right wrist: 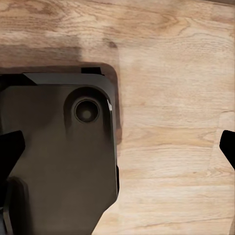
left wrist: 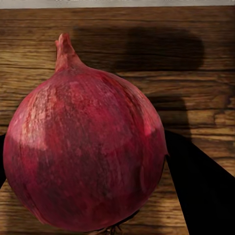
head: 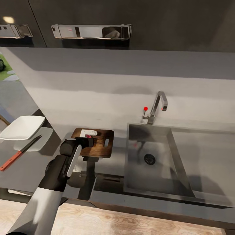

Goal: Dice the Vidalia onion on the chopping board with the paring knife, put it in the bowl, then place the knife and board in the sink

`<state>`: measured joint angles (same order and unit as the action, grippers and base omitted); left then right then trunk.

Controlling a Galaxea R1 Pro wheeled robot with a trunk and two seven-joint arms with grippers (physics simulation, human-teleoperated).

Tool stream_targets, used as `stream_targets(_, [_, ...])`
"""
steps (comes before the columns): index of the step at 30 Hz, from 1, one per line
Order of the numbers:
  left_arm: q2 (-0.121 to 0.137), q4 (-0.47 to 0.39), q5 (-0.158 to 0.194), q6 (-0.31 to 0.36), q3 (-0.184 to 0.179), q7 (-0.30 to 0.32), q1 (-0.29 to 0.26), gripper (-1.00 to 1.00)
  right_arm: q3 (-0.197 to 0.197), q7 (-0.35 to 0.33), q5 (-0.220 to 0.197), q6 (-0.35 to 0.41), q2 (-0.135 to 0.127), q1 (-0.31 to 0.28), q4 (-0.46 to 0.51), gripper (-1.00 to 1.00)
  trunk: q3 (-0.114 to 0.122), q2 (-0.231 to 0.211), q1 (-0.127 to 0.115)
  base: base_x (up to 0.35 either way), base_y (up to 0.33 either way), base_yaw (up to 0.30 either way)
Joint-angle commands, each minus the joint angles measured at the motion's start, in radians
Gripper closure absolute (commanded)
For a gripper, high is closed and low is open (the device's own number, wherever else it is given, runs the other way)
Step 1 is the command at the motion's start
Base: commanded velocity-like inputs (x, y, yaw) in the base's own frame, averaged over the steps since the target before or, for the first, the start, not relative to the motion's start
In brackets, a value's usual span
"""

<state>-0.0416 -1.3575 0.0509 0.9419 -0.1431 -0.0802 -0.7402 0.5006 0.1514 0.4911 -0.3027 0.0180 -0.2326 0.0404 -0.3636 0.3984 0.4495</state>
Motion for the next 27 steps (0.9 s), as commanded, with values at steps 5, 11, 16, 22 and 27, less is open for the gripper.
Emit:
stream_targets(5, [0.000,-0.001,0.003,0.005,-0.001,-0.009,-0.001,1.00,0.007,0.005,0.011,-0.003,0.000,-0.001,-0.001,-1.00,-0.002,0.002,0.001,0.000,0.000,0.000])
stream_targets(11, [0.000,0.000,0.003,0.005,-0.003,-0.010,-0.001,-1.00,0.007,0.005,0.011,-0.003,0.000,-0.001,-0.001,-1.00,-0.002,0.002,0.001,0.000,0.000,0.000])
stream_targets(16, [0.002,0.000,0.003,0.005,-0.002,-0.010,-0.001,-1.00,0.007,0.005,0.011,-0.003,0.000,-0.001,-0.002,-1.00,-0.002,0.002,0.001,0.000,0.000,0.000])
stream_targets(22, [0.003,-0.003,0.003,0.005,-0.001,-0.009,-0.001,-1.00,0.007,0.004,0.011,-0.003,0.000,-0.001,-0.002,-1.00,-0.002,0.002,0.001,0.000,0.000,0.000])
stream_targets(27, [0.003,-0.017,0.003,0.005,0.000,-0.009,-0.001,-1.00,0.007,0.004,0.011,-0.003,0.000,-0.001,-0.002,-1.00,-0.002,0.002,0.001,0.000,0.000,0.000])
